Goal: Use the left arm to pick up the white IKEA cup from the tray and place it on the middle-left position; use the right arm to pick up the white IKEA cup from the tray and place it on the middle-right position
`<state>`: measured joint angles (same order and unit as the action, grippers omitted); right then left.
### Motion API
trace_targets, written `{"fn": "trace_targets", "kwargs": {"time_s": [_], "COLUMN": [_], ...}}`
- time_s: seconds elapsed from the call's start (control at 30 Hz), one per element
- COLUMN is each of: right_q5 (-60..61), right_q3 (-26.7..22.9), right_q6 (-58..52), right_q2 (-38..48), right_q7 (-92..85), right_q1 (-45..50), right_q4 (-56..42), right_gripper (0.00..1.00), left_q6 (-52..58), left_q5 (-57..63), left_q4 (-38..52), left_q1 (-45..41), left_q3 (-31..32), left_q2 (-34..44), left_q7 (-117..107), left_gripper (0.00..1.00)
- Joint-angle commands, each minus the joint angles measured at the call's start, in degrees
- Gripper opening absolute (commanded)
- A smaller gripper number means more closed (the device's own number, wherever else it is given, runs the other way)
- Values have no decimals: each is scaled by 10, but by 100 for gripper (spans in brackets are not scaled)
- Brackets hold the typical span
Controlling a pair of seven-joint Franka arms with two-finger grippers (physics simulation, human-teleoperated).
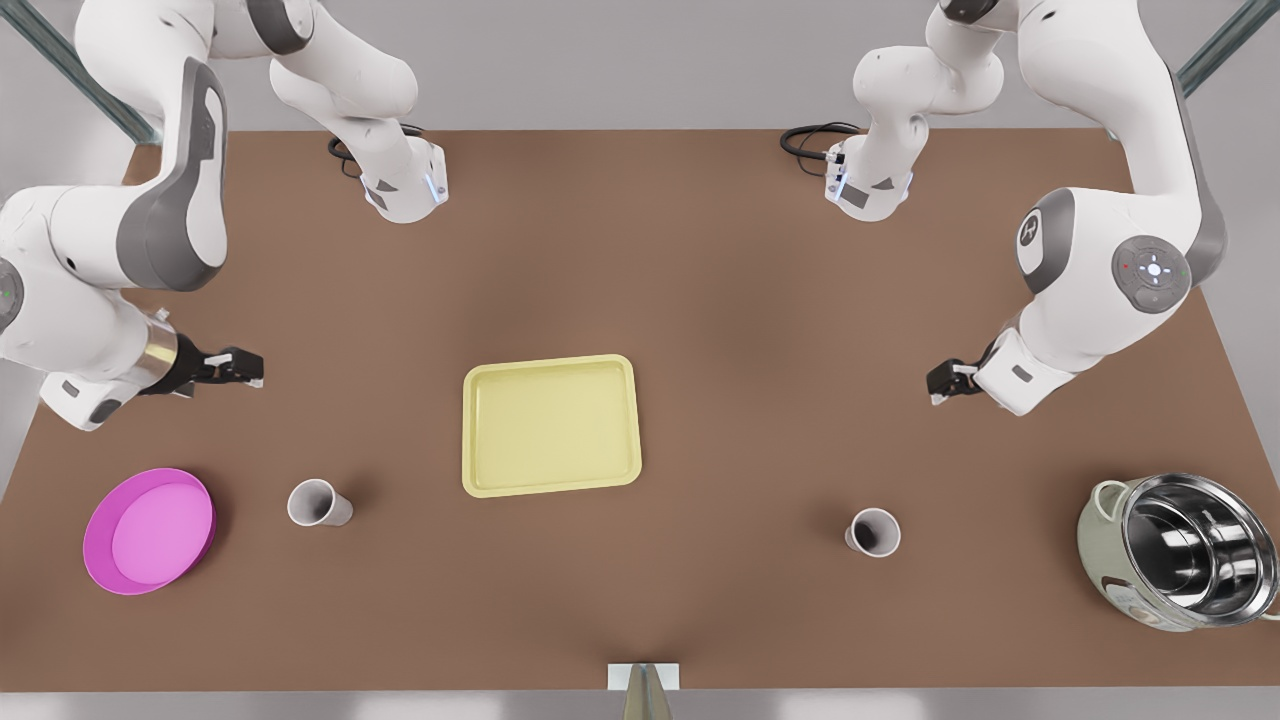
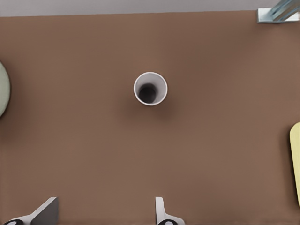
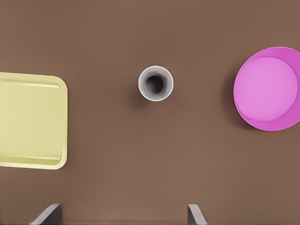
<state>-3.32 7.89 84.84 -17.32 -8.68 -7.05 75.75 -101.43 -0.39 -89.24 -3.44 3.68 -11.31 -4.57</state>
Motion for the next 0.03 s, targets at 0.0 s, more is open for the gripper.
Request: {"fn": "trace_targets", "kwargs": {"time_s": [0.0], "right_q5": [2], "right_q3": [1], "right_q6": [0], "right_q2": [-6], "right_q7": [1], "right_q1": [0], "right_q4": [-1], "right_gripper": [100], "left_q6": [5], "left_q5": [0], "left_q4": [0], "left_q1": [0], "left_q3": [0], "left_q2": [1], "left_q7": [44], "left_gripper": [100]}}
